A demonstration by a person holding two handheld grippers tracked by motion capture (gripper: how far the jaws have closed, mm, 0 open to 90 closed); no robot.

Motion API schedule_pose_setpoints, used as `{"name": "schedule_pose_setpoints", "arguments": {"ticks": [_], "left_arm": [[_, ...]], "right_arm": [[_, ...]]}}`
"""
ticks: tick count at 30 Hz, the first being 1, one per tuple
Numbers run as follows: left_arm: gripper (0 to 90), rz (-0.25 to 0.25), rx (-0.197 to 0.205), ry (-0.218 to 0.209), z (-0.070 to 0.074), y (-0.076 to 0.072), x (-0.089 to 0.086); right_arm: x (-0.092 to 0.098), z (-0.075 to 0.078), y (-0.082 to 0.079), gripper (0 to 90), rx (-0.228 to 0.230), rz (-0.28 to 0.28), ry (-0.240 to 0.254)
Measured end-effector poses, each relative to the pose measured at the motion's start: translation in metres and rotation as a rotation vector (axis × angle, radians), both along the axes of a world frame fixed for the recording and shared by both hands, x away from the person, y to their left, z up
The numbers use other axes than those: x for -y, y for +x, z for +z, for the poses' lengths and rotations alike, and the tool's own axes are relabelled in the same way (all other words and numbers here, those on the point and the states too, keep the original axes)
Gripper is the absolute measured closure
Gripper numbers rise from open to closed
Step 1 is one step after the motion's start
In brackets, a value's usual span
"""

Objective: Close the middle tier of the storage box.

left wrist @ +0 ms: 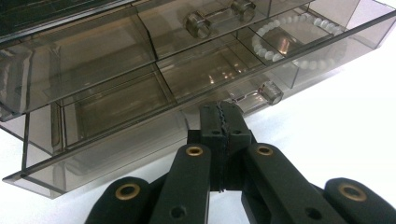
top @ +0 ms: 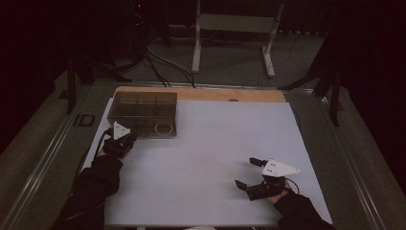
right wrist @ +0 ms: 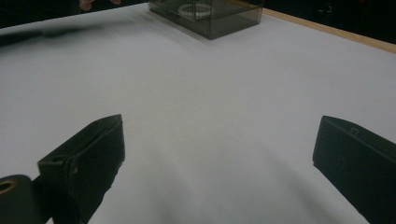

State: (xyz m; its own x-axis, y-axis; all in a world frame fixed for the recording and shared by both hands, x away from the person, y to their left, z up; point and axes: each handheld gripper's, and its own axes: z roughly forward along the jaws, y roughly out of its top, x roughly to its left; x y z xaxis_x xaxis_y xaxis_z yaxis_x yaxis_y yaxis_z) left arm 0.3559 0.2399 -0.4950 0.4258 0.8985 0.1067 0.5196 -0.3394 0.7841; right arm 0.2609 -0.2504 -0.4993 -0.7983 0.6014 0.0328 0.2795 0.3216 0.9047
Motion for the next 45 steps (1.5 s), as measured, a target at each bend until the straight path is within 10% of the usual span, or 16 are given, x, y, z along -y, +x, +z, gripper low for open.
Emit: {"name": "schedule_pose_setpoints", "arguments": {"ticks": [45], "left_arm": [[90.0, 0.029, 0.002, 0.013, -0.002, 0.031, 0.003]], "right_arm": [[0.0, 0.0, 0.0, 2.2, -0.001, -0.001, -0.003]]}}
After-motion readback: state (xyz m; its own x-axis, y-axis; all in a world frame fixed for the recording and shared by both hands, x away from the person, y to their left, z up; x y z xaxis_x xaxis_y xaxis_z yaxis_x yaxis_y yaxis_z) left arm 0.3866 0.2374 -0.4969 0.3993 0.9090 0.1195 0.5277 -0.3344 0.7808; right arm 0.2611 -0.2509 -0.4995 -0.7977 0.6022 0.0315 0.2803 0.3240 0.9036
